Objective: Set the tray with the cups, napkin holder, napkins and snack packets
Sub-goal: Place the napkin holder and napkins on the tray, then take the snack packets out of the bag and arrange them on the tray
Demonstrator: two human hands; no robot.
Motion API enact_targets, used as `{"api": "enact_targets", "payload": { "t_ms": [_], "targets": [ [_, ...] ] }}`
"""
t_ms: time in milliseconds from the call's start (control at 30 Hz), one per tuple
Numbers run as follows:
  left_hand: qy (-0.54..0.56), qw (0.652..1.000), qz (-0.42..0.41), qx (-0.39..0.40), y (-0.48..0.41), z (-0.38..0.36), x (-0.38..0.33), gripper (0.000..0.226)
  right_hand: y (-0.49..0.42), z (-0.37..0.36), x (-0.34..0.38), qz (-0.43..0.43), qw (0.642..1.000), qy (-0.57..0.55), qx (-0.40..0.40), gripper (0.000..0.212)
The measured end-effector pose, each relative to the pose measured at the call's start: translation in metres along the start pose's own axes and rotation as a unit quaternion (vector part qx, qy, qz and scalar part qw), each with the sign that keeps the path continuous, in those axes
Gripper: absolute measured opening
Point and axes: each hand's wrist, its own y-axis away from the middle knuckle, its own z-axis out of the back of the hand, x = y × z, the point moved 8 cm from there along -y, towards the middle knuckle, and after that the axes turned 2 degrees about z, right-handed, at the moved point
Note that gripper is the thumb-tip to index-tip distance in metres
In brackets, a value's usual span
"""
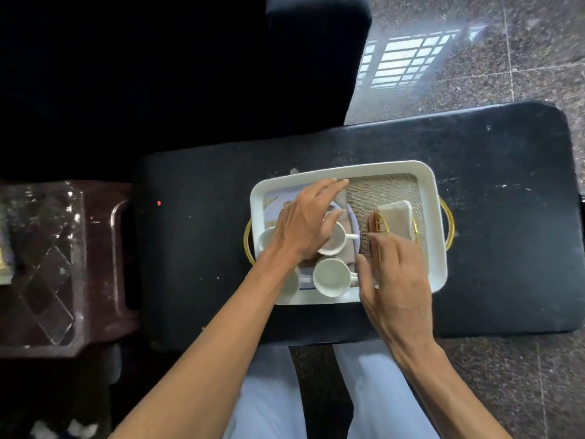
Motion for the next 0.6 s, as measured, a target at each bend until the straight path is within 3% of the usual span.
{"api": "enact_targets", "payload": {
  "t_ms": [200, 333, 600],
  "targets": [
    [-0.018, 0.979, 0.149, -0.14, 0.077, 0.065, 0.086, 0.052, -0.027, -0.059, 0.078, 0.1, 0.987, 0.071, 0.1, 0.055],
    [-0.034, 0.959, 0.222, -0.174, 0.13, 0.101, 0.147, 0.06, -0.035, -0.108, 0.129, 0.139, 0.97, 0.119, 0.157, 0.069],
    [-0.079, 0.924, 0.3, -0.224, 0.229, 0.178, 0.251, 0.061, -0.025, -0.179, 0.268, 0.233, 0.946, 0.137, 0.177, 0.084]
  ]
}}
